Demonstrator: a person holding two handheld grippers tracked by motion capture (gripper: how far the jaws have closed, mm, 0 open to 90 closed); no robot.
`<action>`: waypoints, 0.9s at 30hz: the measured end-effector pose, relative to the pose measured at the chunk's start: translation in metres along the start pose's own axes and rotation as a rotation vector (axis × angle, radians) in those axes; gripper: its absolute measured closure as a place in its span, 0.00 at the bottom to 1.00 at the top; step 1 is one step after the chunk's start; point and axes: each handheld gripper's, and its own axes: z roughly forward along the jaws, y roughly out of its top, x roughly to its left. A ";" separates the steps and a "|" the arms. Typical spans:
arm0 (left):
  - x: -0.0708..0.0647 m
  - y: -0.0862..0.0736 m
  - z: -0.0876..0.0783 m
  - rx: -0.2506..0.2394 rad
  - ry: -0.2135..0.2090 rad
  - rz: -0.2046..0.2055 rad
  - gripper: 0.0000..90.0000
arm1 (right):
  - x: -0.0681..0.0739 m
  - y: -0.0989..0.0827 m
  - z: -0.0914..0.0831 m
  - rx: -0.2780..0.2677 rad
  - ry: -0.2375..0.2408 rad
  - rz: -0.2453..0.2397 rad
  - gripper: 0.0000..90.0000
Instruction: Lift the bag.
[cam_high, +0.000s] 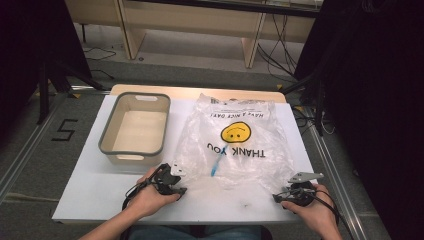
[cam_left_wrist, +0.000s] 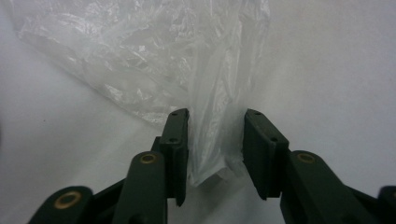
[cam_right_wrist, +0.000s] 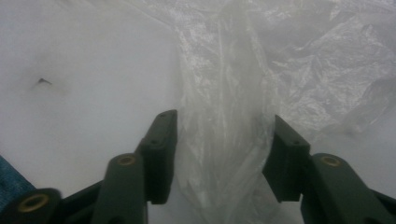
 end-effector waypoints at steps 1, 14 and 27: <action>0.000 0.000 0.000 0.003 0.001 -0.002 0.74 | 0.000 0.000 0.000 0.000 -0.005 0.000 0.63; 0.003 0.002 0.000 0.012 -0.007 -0.020 0.94 | -0.004 0.001 0.000 0.012 -0.008 0.009 0.89; 0.007 0.004 -0.014 -0.085 0.002 -0.005 0.99 | -0.008 0.001 -0.002 -0.002 0.012 0.026 1.00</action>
